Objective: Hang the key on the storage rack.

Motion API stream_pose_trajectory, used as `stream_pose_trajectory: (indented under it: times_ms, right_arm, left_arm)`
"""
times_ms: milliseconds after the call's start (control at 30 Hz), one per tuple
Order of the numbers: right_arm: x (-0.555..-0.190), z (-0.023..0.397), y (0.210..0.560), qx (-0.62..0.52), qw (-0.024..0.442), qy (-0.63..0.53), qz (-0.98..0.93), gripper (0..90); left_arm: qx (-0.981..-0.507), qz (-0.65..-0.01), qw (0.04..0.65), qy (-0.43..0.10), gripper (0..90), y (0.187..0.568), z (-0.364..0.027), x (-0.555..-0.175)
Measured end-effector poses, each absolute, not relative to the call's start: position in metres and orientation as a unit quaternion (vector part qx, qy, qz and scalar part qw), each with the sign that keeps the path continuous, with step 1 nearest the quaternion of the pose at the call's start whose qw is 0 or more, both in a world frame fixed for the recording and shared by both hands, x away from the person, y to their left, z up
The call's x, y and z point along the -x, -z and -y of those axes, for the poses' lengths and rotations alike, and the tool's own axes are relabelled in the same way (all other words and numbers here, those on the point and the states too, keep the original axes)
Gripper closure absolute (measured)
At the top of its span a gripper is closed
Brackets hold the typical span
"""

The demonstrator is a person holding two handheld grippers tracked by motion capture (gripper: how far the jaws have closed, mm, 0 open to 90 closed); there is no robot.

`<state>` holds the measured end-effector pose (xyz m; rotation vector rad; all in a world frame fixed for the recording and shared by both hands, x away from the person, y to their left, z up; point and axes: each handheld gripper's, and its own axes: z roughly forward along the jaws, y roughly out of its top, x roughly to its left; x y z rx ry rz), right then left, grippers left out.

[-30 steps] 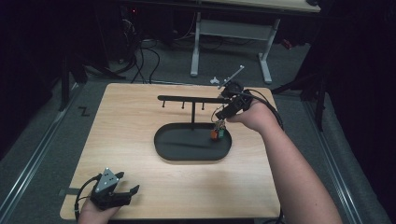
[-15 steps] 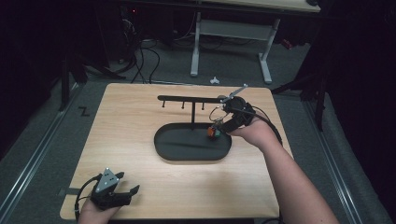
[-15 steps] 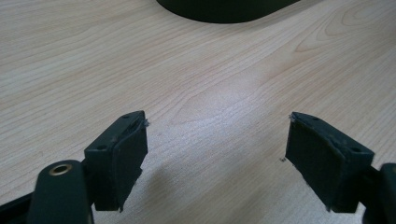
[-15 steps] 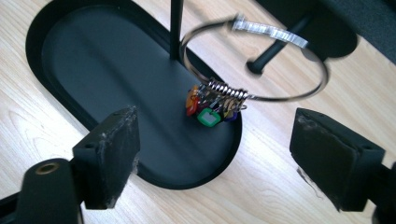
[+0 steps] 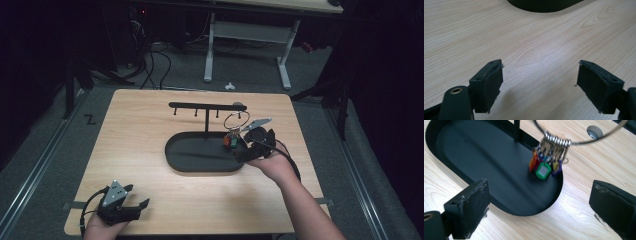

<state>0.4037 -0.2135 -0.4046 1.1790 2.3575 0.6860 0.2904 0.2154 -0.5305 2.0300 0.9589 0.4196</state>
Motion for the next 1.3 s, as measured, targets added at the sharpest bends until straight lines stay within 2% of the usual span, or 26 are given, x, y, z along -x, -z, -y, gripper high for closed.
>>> stream_pose_trajectory:
  times_ms: [533,833,933,967,1000,1100,1300]
  right_arm:
    - [-0.357,0.223,0.455,-0.423,0.225,-0.302,-0.824,3.6]
    - [-0.315,0.228,0.490,-0.427,0.257,-0.328,-0.803,2.7]
    - [-0.285,0.243,0.506,-0.453,0.281,-0.370,-0.761,3.4]
    - [-0.277,0.249,0.512,-0.465,0.276,-0.378,-0.751,4.0]
    - [-0.275,0.252,0.514,-0.476,0.255,-0.378,-0.752,3.8]
    - [-0.271,0.258,0.516,-0.468,0.282,-0.373,-0.750,4.2]
    - [-0.276,0.255,0.517,-0.468,0.277,-0.379,-0.749,4.1]
  left_arm:
    - [-0.812,-0.379,0.411,-0.168,21.3,0.531,-0.214,-0.290]
    - [-0.810,-0.380,0.414,-0.169,21.3,0.530,-0.215,-0.290]
    - [-0.805,-0.384,0.417,-0.174,20.7,0.530,-0.216,-0.289]
    - [-0.803,-0.386,0.419,-0.175,20.4,0.529,-0.216,-0.290]
    - [-0.799,-0.387,0.423,-0.179,20.0,0.529,-0.216,-0.290]
    - [-0.799,-0.388,0.423,-0.181,18.9,0.528,-0.216,-0.291]
    - [-0.804,-0.382,0.420,-0.178,19.0,0.529,-0.211,-0.293]
